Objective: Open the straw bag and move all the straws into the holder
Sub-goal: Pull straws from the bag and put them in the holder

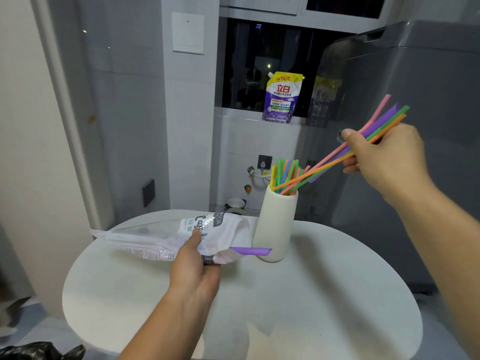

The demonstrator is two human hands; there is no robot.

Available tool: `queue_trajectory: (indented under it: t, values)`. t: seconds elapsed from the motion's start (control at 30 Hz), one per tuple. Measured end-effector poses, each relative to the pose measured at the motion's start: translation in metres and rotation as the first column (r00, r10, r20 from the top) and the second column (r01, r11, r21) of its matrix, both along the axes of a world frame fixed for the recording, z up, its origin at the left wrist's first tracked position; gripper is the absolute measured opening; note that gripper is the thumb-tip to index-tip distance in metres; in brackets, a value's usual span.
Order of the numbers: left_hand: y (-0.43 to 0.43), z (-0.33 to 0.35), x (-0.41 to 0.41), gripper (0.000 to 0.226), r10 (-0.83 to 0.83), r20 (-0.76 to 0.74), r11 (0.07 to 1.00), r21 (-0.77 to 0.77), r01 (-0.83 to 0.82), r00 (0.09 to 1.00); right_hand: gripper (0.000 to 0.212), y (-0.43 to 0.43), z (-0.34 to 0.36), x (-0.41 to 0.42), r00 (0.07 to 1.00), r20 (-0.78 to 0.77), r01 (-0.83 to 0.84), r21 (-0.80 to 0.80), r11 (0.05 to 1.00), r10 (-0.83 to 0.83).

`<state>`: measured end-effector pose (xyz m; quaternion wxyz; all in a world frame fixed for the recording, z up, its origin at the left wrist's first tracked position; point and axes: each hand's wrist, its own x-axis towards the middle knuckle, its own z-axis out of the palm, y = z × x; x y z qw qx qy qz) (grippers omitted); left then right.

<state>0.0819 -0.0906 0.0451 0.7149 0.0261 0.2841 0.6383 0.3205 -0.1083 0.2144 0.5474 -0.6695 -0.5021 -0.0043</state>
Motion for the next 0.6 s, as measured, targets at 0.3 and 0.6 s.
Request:
queue_trajectory:
  t: [0.3,0.6]
  values:
    - [0.004,-0.003,-0.001,0.012,-0.016,0.003,1.0,-0.005,0.016,1.0,0.03,-0.002,0.0,0.002,1.0,-0.008,-0.009,0.0,1.0,0.009]
    - [0.005,-0.004,0.0,0.013,-0.02,-0.001,1.0,-0.008,0.02,1.0,0.032,-0.006,0.01,0.001,0.996,0.084,-0.003,-0.022,1.0,0.005]
